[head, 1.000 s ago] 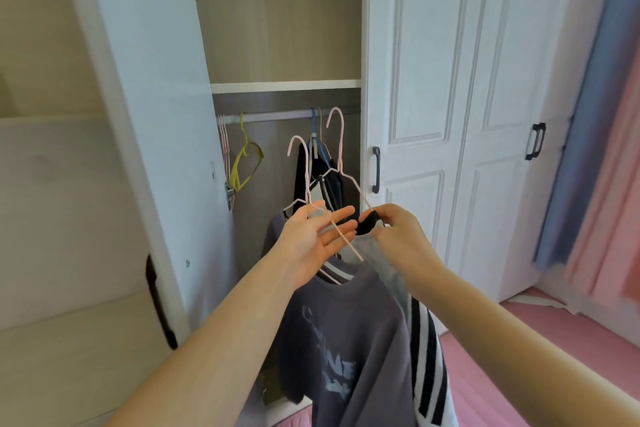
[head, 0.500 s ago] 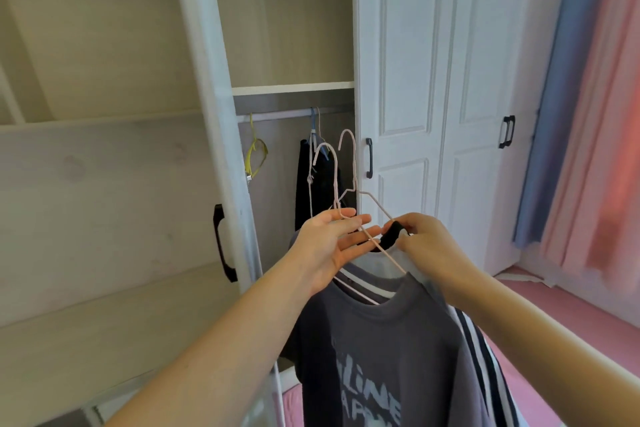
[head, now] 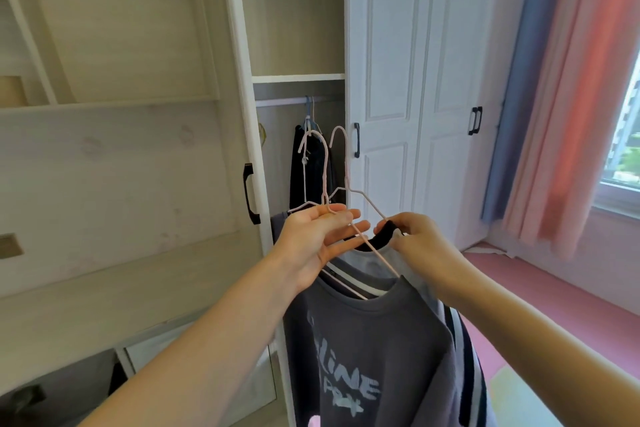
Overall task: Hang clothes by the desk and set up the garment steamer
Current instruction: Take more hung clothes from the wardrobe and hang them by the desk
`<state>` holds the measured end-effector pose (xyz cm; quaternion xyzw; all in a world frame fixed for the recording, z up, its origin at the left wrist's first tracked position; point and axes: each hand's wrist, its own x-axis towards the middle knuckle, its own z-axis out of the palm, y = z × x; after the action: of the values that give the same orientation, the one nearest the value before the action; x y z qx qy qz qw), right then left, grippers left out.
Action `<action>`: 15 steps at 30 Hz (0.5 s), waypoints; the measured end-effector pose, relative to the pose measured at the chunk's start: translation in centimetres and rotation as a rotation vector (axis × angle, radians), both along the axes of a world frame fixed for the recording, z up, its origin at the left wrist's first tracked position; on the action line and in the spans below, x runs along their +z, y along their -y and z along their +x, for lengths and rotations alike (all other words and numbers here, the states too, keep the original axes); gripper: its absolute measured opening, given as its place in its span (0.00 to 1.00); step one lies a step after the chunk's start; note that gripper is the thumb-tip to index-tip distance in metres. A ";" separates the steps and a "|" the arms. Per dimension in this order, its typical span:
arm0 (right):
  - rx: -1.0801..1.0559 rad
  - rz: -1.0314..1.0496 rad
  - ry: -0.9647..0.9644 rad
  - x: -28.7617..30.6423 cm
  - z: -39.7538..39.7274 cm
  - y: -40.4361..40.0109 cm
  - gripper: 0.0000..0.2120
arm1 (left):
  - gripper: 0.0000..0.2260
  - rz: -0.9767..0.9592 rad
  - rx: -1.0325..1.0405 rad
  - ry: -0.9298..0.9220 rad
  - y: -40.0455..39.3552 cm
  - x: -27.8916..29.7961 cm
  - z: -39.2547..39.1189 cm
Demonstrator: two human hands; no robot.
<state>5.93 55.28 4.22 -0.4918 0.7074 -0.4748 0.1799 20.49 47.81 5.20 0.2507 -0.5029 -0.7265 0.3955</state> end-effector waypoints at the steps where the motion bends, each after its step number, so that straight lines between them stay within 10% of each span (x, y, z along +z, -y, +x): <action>1: 0.002 0.000 -0.010 0.2 0.1 -0.6 0.15 | 0.09 -0.014 0.000 0.003 -0.7 0.2 0.3; 15: 0.253 -0.029 -0.024 2.6 -0.3 -7.1 0.16 | 0.08 -0.006 0.255 -0.081 -7.6 1.8 2.6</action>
<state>5.60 62.41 6.85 -0.5852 0.6349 -0.4524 0.2230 23.06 55.44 6.96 0.2816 -0.4528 -0.6784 0.5054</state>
